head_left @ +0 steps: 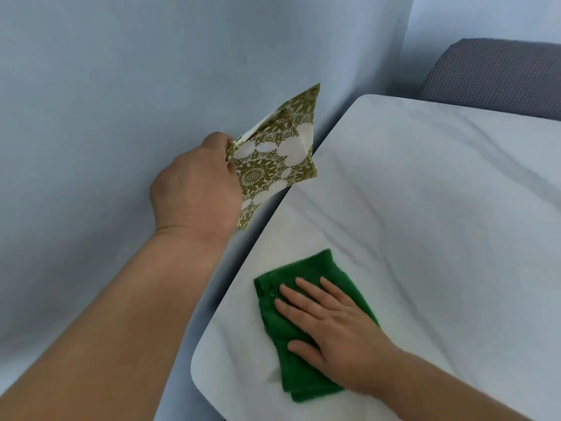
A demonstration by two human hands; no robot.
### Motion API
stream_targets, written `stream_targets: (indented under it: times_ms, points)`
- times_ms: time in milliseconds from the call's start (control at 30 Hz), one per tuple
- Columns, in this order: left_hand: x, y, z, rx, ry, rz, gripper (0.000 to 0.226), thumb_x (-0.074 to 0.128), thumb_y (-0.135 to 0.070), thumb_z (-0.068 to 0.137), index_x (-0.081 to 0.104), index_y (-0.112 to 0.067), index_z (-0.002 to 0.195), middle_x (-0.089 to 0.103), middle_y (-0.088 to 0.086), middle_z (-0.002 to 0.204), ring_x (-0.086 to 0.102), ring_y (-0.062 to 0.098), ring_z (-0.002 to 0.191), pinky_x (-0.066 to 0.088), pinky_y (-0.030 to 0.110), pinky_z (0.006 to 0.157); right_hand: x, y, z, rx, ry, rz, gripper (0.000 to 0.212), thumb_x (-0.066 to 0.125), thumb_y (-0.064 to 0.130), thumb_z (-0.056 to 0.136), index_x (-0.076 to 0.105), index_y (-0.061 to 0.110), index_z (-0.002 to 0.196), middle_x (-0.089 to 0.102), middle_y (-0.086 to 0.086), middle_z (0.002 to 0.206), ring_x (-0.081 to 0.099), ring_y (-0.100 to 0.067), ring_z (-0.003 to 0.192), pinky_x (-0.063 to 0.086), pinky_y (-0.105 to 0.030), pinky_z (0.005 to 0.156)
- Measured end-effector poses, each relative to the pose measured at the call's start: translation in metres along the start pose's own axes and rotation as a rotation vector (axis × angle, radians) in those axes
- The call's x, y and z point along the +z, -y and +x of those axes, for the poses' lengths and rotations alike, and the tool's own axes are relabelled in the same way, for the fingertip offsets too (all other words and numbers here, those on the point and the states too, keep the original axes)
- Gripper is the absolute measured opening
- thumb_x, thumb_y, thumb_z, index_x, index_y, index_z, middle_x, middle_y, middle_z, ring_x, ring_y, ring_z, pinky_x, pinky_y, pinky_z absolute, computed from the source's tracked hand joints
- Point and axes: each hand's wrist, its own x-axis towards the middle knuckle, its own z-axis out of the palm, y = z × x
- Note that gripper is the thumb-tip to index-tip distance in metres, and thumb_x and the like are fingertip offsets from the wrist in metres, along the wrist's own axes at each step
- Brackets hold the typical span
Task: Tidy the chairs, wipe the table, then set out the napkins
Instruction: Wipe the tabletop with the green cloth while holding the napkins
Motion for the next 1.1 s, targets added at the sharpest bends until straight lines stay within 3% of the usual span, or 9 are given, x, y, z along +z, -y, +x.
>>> stream_targets:
  times_ms: [100,200,267,467,633,800,900,1000,1100]
  points:
    - [0.003,0.002,-0.001,0.02,-0.008,0.0,0.025,0.042,-0.024,0.096,0.054,-0.023,0.118,0.067,0.01,0.098,0.059,0.037,0.091,0.036,0.034,0.069,-0.016,-0.062,0.001,0.253,-0.101,-0.137,0.071,0.009,0.065,0.096,0.037,0.025,0.147,0.035,0.001,0.154,0.034,-0.027,0.142,0.018,-0.043,0.117]
    - [0.002,0.006,-0.004,0.026,-0.024,-0.009,0.025,0.043,-0.024,0.095,0.055,-0.022,0.117,0.067,0.009,0.096,0.059,0.037,0.089,0.038,0.034,0.068,-0.041,-0.121,0.055,0.66,-0.092,-0.13,0.073,0.003,0.063,0.092,0.006,0.026,0.155,0.001,0.0,0.163,0.002,-0.023,0.15,0.003,-0.045,0.121]
    - [0.001,0.009,-0.009,0.021,-0.039,-0.013,0.025,0.043,-0.024,0.096,0.055,-0.023,0.118,0.067,0.01,0.096,0.059,0.037,0.089,0.038,0.034,0.068,-0.045,-0.126,0.091,0.773,-0.092,-0.095,0.07,0.009,0.06,0.095,-0.002,0.025,0.155,-0.007,0.0,0.163,-0.008,-0.022,0.149,-0.004,-0.045,0.12]
    - [-0.01,0.017,-0.022,-0.006,-0.014,0.029,0.026,0.042,-0.023,0.096,0.054,-0.023,0.119,0.067,0.01,0.1,0.06,0.038,0.093,0.041,0.036,0.071,-0.014,-0.025,0.113,0.436,-0.105,-0.037,0.069,0.012,0.06,0.096,0.0,0.026,0.155,-0.004,0.001,0.163,-0.009,-0.02,0.149,-0.009,-0.043,0.12]
    - [-0.029,0.018,-0.039,-0.04,-0.013,0.072,0.03,0.04,-0.019,0.096,0.053,-0.021,0.122,0.067,0.01,0.103,0.06,0.036,0.095,0.041,0.034,0.072,0.01,0.054,0.086,0.246,-0.017,0.003,0.072,0.012,0.062,0.095,-0.001,0.023,0.155,-0.006,0.0,0.163,-0.013,-0.022,0.149,-0.013,-0.044,0.119]
    - [-0.047,0.021,-0.066,-0.062,-0.021,0.091,0.028,0.041,-0.017,0.094,0.054,-0.019,0.119,0.067,0.011,0.103,0.06,0.036,0.094,0.037,0.033,0.068,0.027,0.112,0.051,0.156,0.091,0.006,0.084,0.016,0.069,0.09,-0.009,0.02,0.154,-0.015,-0.003,0.162,-0.02,-0.026,0.147,-0.017,-0.048,0.116]
    - [-0.057,0.022,-0.088,-0.076,-0.015,0.089,0.028,0.041,-0.017,0.095,0.055,-0.018,0.119,0.066,0.011,0.102,0.059,0.036,0.092,0.034,0.031,0.067,0.033,0.132,0.022,0.122,0.138,-0.013,0.095,0.034,0.069,0.085,-0.012,0.021,0.154,-0.018,-0.005,0.161,-0.023,-0.027,0.146,-0.018,-0.05,0.116]
    - [-0.064,0.022,-0.105,-0.084,-0.014,0.065,0.027,0.041,-0.018,0.096,0.055,-0.017,0.119,0.066,0.011,0.1,0.059,0.035,0.091,0.035,0.031,0.066,0.033,0.131,-0.015,0.098,0.142,-0.03,0.091,0.04,0.057,0.087,-0.012,0.023,0.154,-0.02,-0.004,0.161,-0.026,-0.026,0.145,-0.019,-0.048,0.116]
    - [-0.064,0.017,-0.116,-0.09,-0.012,0.008,0.027,0.041,-0.021,0.096,0.056,-0.018,0.119,0.066,0.01,0.101,0.06,0.034,0.091,0.038,0.033,0.068,0.036,0.117,-0.065,0.106,0.115,-0.015,0.089,0.04,0.057,0.086,-0.009,0.026,0.154,-0.018,-0.001,0.161,-0.026,-0.023,0.145,-0.018,-0.045,0.115]
